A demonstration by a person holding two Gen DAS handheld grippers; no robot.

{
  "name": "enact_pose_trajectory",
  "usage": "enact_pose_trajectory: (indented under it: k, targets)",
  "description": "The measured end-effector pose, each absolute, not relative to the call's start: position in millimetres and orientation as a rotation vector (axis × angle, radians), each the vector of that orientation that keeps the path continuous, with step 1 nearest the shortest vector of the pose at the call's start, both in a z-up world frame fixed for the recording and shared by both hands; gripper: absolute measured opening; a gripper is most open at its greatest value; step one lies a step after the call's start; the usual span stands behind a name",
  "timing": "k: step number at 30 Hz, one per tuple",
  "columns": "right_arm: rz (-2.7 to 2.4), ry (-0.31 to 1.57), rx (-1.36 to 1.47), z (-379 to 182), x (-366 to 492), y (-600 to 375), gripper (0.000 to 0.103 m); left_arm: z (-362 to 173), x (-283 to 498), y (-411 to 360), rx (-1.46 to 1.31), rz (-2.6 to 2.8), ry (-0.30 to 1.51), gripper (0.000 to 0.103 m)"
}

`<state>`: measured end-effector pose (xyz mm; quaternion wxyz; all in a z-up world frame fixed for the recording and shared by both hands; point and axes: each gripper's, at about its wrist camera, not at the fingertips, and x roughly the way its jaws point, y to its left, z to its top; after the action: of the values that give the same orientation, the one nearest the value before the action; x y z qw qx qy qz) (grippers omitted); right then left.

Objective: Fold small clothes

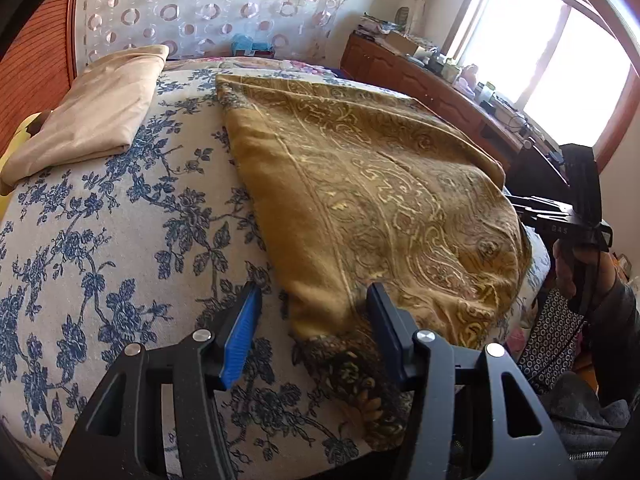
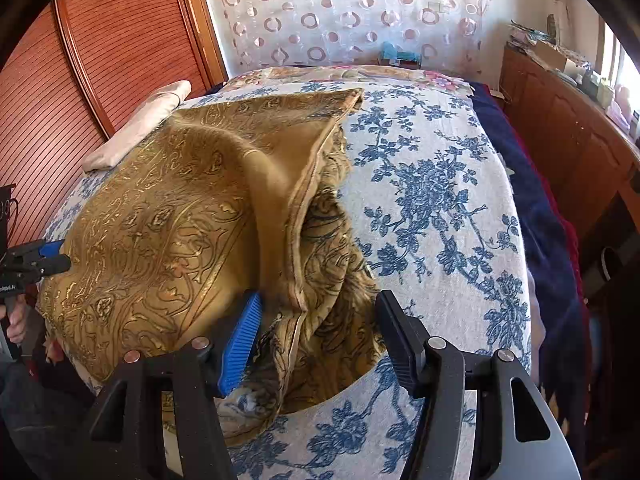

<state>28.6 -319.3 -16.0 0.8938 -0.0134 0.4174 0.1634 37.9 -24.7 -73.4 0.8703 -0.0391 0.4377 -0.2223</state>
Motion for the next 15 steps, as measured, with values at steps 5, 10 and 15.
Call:
enact_pose_trajectory:
  k: [5,10,15]
  targets:
    - [0.355,0.871,-0.115,-17.4,19.4,-306.1,0.054,-74.4,26.4,-25.3,-0.097,-0.503,0.922,0.043]
    - [0.407,0.867,-0.149,-18.0,15.1,-299.8,0.019,-74.2,25.9,-26.6,-0.105,-0.513,0.932,0.011]
    - [0.460,0.850,-0.116,-9.1,11.2,-303.0,0.008,-49.0,23.9,-23.6,-0.137,-0.530,0.859,0.005]
